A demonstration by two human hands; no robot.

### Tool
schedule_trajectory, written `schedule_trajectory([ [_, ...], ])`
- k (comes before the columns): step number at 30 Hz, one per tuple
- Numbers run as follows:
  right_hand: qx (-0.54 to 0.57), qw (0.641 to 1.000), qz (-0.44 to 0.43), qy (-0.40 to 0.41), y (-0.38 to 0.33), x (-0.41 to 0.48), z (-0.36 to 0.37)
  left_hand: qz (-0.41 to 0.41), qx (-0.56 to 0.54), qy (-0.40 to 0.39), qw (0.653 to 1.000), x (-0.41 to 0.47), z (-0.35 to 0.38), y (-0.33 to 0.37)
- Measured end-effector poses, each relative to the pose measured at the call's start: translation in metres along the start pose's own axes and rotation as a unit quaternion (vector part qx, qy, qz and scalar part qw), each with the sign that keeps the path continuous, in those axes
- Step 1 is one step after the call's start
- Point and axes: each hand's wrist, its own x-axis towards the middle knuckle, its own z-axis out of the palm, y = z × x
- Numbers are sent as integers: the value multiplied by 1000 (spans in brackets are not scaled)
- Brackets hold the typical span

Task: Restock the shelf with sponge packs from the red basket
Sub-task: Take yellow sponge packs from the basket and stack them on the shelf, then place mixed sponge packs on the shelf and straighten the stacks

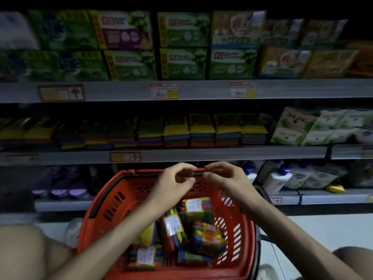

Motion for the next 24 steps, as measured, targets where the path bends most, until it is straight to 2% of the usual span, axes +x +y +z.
schedule_trajectory([
  [2, -75, 996, -17, -37, 7, -1, 12, 9, 41, -10, 999, -13, -20, -15],
  [4, -207, 975, -35, -71, 21, 4, 21, 1, 79, -34, 996, -26, -40, -30],
  [7, -417, 897, -29, -146, 49, 11, 29, 5, 185, -76, 980, -41, -62, -54],
  [10, -565, 800, 7, -202, 87, 16, 40, 13, 312, -141, 939, -52, -71, -73],
  [12, -608, 756, 47, -239, 110, 17, 46, 28, 387, -181, 904, -59, -74, -82],
  [13, -612, 746, 64, -255, 120, 18, 48, 30, 405, -197, 892, -62, -76, -87],
  [17, -603, 745, 99, -265, 144, 19, 49, 29, 429, -236, 871, -78, -83, -110],
  [19, -636, 723, 101, -250, 154, 18, 52, 34, 450, -246, 858, -84, -86, -120],
  [22, -680, 686, 77, -247, 168, 14, 62, 29, 455, -243, 856, -87, -84, -126],
  [24, -685, 684, 67, -241, 177, 13, 71, 28, 456, -238, 857, -88, -81, -126],
])
